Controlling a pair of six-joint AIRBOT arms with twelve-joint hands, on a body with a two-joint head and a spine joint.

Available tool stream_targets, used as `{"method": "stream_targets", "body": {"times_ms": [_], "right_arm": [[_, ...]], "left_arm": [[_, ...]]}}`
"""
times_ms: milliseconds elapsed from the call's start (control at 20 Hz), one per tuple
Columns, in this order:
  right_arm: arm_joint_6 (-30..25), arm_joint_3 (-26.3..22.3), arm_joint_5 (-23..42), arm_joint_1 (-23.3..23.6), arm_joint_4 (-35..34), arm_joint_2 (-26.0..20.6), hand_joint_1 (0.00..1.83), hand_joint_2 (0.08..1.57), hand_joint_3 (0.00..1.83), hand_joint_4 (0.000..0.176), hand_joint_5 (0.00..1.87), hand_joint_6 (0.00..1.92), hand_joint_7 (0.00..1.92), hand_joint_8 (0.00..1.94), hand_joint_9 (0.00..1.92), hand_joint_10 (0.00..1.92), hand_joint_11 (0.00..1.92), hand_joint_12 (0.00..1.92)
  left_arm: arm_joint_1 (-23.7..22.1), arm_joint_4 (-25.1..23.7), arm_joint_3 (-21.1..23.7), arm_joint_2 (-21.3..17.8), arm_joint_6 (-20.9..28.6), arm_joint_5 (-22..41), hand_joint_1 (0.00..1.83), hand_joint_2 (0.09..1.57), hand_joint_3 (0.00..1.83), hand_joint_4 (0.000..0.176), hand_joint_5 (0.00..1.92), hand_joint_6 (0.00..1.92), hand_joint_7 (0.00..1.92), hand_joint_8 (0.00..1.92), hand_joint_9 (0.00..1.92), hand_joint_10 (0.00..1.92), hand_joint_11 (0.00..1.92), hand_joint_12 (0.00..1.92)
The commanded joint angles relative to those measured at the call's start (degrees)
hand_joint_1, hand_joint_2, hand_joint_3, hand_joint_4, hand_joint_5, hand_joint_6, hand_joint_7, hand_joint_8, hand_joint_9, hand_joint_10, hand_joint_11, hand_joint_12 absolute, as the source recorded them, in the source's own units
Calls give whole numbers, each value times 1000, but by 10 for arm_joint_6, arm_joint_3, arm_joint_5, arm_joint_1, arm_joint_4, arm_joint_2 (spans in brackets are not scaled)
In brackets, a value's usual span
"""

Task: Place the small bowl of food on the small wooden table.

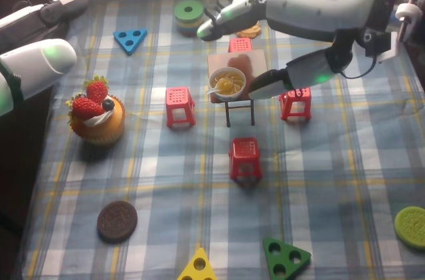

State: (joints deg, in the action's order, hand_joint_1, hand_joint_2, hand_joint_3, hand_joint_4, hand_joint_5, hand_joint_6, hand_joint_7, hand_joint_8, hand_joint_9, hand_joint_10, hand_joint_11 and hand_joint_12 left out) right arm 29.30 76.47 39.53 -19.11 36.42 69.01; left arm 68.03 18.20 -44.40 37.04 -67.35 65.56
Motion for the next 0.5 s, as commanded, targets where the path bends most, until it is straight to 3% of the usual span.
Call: {"method": "stream_targets", "body": {"times_ms": [0, 200, 300, 350, 400, 450], "right_arm": [[0, 2, 59, 10, -24, -2, 802, 945, 0, 20, 666, 2, 846, 1, 868, 0, 385, 1030], [0, 0, 60, 10, -29, -3, 815, 944, 0, 17, 682, 5, 857, 6, 875, 3, 440, 1062], [0, -5, 69, 11, -37, -14, 791, 950, 0, 11, 657, 1, 807, 0, 829, 0, 461, 925], [0, -11, 76, 11, -43, -22, 811, 949, 0, 8, 631, 0, 716, 0, 726, 0, 388, 875], [0, -16, 81, 11, -48, -30, 791, 953, 2, 22, 537, 0, 575, 0, 590, 0, 273, 828], [0, -20, 85, 11, -51, -38, 791, 953, 2, 22, 537, 0, 575, 0, 590, 0, 273, 828]], "left_arm": [[-5, 1, -4, 4, 8, 71, 105, 1222, 0, 159, 226, 0, 65, 1, 0, 0, 0, 0], [-5, 1, -3, 4, 9, 72, 120, 1217, 0, 152, 252, 8, 83, 6, 0, 0, 0, 0], [-5, 3, -3, 4, 10, 79, 118, 1216, 0, 138, 272, 14, 96, 9, 0, 0, 0, 0], [-5, 3, -2, 3, 12, 84, 97, 1216, 0, 143, 268, 10, 90, 5, 0, 0, 0, 0], [-5, 3, -2, 3, 13, 88, 92, 1213, 0, 148, 242, 1, 85, 1, 0, 0, 0, 0], [-5, 4, -2, 3, 13, 92, 92, 1213, 0, 148, 242, 1, 85, 1, 0, 0, 0, 0]]}}
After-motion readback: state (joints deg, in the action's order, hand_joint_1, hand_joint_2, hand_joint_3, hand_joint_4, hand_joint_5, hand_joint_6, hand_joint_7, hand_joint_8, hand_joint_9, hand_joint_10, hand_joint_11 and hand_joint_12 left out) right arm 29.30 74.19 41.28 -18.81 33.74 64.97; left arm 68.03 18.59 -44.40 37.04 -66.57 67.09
